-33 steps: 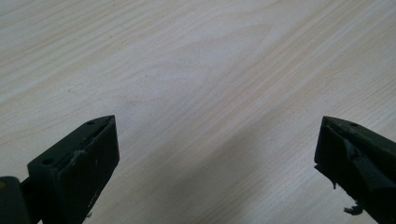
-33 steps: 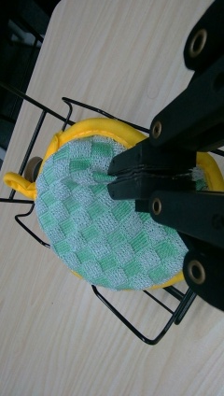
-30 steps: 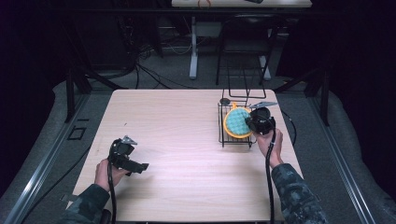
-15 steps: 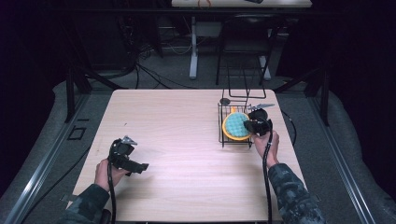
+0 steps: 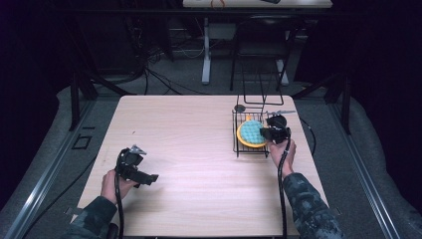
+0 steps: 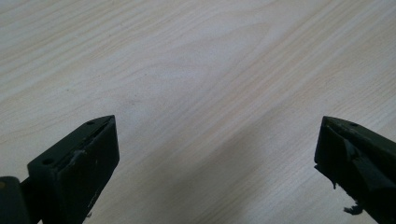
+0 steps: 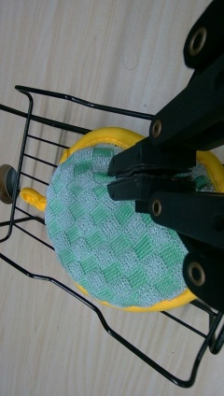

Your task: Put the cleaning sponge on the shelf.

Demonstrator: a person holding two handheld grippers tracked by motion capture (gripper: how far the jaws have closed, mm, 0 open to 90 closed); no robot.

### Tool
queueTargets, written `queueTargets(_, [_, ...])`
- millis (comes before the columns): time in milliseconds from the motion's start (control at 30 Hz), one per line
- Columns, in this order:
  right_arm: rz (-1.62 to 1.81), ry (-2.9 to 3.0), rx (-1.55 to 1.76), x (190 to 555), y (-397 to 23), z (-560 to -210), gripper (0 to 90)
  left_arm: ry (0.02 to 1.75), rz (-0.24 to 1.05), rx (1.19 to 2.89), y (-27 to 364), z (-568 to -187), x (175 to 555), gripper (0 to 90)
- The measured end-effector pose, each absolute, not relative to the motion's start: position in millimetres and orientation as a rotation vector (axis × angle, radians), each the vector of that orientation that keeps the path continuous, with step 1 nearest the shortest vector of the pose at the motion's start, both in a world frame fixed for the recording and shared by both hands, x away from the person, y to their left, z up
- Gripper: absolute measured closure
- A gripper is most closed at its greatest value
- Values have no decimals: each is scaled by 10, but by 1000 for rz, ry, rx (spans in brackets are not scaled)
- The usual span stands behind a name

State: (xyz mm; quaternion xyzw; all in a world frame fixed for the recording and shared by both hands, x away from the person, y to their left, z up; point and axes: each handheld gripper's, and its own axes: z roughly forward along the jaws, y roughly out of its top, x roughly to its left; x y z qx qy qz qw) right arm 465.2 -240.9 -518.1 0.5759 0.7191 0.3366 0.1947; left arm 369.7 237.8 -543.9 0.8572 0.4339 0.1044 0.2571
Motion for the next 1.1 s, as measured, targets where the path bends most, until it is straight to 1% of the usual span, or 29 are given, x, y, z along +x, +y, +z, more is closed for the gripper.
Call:
queueTargets(333, [956, 1962, 1627, 4707, -2411, -5197, 870, 1178, 284, 2328, 2374, -5438, 3695, 0])
queueTargets(433, [966, 1962, 1620, 4706, -2407, -5194, 831, 1173, 283, 2329, 2373, -5438, 3694, 1])
queueTargets(533, [984, 1967, 1605, 4693, -2416, -5170, 725, 1174, 286, 2327, 2375, -5437, 3693, 0])
queueTargets(600, [995, 1986, 1605, 4672, -2425, -5142, 628, 1176, 289, 2327, 2375, -5437, 3689, 0])
queueTargets(633, [1003, 1987, 1592, 4664, -2424, -5132, 604, 1174, 281, 2330, 2376, -5435, 3690, 0])
queueTargets(667, [1003, 1987, 1592, 4664, -2424, -5132, 604, 1174, 281, 2330, 2376, -5435, 3690, 0])
queueTargets(700, [1013, 2000, 1579, 4637, -2430, -5097, 506, 1172, 281, 2331, 2375, -5435, 3689, 0])
queueTargets(733, [1013, 2000, 1579, 4637, -2430, -5097, 506, 1172, 281, 2331, 2375, -5435, 3689, 0])
queueTargets(833, [1029, 2010, 1548, 4565, -2450, -5020, 398, 1169, 282, 2331, 2371, -5436, 3689, 0])
queueTargets(867, [1029, 2010, 1548, 4565, -2450, -5020, 398, 1169, 282, 2331, 2371, -5436, 3689, 0])
queueTargets(900, [1031, 2026, 1540, 4510, -2472, -4966, 347, 1168, 282, 2332, 2371, -5436, 3688, 0])
queueTargets(933, [1047, 2029, 1534, 4482, -2483, -4944, 317, 1168, 281, 2332, 2370, -5436, 3688, 0])
queueTargets(967, [1049, 2034, 1531, 4449, -2498, -4916, 298, 1168, 282, 2332, 2370, -5436, 3688, 0])
queueTargets(1000, [1049, 2034, 1531, 4449, -2498, -4916, 298, 1168, 282, 2332, 2370, -5436, 3688, 0])
queueTargets(1033, [1074, 2035, 1515, 4377, -2534, -4855, 252, 1167, 289, 2330, 2364, -5437, 3687, 1])
queueTargets(1067, [1074, 2035, 1515, 4377, -2534, -4855, 252, 1167, 289, 2330, 2364, -5437, 3687, 0])
queueTargets(1100, [1079, 2039, 1495, 4304, -2557, -4790, 211, 1166, 286, 2332, 2360, -5434, 3686, 0])
